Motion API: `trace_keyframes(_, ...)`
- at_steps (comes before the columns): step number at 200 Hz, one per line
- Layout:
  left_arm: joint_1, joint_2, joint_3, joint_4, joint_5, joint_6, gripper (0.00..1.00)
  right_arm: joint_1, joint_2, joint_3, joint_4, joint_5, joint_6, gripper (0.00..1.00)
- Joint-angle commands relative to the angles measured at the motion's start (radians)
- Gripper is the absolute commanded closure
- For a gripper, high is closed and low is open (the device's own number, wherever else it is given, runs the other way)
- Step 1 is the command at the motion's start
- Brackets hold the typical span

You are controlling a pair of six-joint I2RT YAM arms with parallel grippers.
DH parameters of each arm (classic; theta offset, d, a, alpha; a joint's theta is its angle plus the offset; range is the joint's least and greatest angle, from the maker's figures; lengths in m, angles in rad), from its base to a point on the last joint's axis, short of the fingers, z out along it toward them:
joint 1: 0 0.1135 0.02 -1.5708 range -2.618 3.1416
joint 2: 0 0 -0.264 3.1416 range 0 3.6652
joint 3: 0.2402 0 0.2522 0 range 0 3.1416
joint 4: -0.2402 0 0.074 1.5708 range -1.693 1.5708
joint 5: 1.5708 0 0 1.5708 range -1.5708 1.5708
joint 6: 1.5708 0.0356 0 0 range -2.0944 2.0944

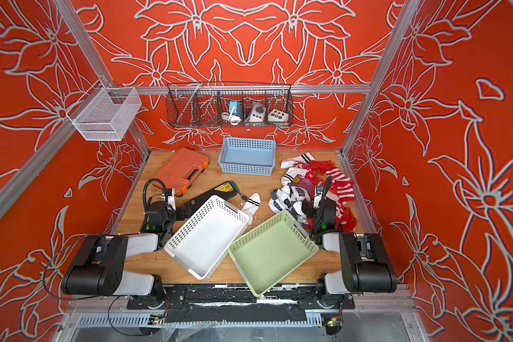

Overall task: Sort the socks into the basket by color
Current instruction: Pick up the sock from the center of the board.

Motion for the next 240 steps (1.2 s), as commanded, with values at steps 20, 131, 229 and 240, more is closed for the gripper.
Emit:
trace_keyframes(20,-0.002,0.0,0.005,0.013,-0.006,0.004,0.0,0.006,0.002,0.012,-0.001,0.007,-0.009,0.02)
trace_keyframes(131,-0.003,-0.001,0.005,0.013,-0.006,0.004,0.0,0.006,0.002,0.012,-0.001,0.006,-0.009,0.02)
trace_keyframes(229,-0.003,0.0,0.003,0.013,-0.006,0.003,0.0,0.006,0.004,0.008,0.015,0.007,-0.007,0.02)
trace_keyframes(240,-0.003,0.0,0.006,0.012,-0.006,0.004,0.0,0.004,0.002,0.007,0.013,0.006,-0.006,0.02)
